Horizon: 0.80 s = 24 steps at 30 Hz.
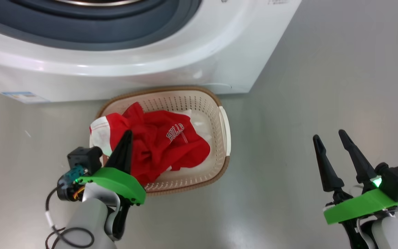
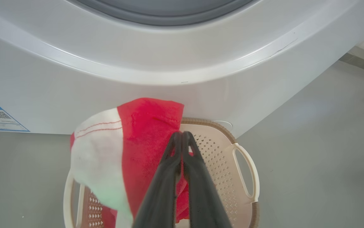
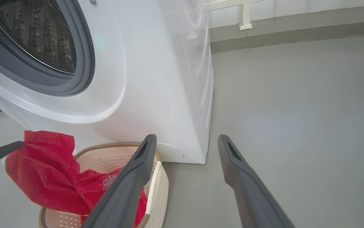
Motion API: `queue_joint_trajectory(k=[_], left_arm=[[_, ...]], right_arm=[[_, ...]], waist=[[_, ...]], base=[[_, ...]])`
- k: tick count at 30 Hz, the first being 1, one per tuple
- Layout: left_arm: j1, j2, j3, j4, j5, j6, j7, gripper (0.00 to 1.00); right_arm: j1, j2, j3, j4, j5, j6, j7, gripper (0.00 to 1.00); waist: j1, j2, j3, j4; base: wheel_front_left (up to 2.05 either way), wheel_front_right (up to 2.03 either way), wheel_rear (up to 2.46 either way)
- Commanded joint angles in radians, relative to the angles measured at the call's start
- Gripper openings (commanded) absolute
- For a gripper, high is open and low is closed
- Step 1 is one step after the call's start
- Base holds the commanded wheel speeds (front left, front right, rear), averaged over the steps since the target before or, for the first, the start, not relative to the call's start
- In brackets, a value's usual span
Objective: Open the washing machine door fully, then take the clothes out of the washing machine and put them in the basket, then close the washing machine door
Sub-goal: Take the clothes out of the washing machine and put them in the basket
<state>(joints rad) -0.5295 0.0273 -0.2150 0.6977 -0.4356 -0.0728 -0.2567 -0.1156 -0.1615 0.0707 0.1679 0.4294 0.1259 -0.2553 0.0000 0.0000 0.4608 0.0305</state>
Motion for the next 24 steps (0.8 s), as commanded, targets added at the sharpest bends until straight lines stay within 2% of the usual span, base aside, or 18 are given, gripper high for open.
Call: queue_joint_trajectory(k=[1, 8, 13, 20, 23, 24], left_arm=[[-0.017, 0.023, 0.019, 0.01, 0.011, -0.012, -0.005, 0.0], [-0.12, 0.023, -0.026, 0.216, 0.051, -0.042, -0.005, 0.0], [-0.188, 0.023, -0.067, 0.309, 0.073, -0.054, -0.005, 0.0], [-0.265, 0.023, -0.071, 0.387, 0.048, -0.057, -0.005, 0.0], [-0.279, 0.023, -0.082, 0.397, 0.039, -0.058, -0.005, 0.16], [-0.282, 0.023, -0.087, 0.4, 0.035, -0.058, -0.005, 0.34]], right_arm=[[-0.011, -0.006, 0.024, -0.024, -0.005, 0.005, -0.006, 1.0], [-0.052, 0.008, 0.044, -0.028, -0.007, 0.005, -0.006, 1.0], [-0.076, 0.014, 0.05, -0.031, -0.009, 0.005, -0.006, 1.0], [-0.097, 0.021, 0.05, -0.035, -0.012, 0.005, -0.006, 1.0], [-0.101, 0.022, 0.048, -0.036, -0.013, 0.005, -0.006, 1.0], [-0.102, 0.022, 0.047, -0.035, -0.013, 0.005, -0.006, 1.0]], waist=[[0.0, 0.0, 0.05, -0.019], [0.0, 0.0, 0.127, -0.053], [0.0, 0.0, 0.172, -0.07], [0.0, 0.0, 0.21, -0.083], [0.0, 0.0, 0.215, -0.084], [0.0, 0.0, 0.215, -0.083]], base=[[0.0, 0.0, 0.0], [0.0, 0.0, 0.0], [0.0, 0.0, 0.0], [0.0, 0.0, 0.0], [0.0, 0.0, 0.0], [0.0, 0.0, 0.0]])
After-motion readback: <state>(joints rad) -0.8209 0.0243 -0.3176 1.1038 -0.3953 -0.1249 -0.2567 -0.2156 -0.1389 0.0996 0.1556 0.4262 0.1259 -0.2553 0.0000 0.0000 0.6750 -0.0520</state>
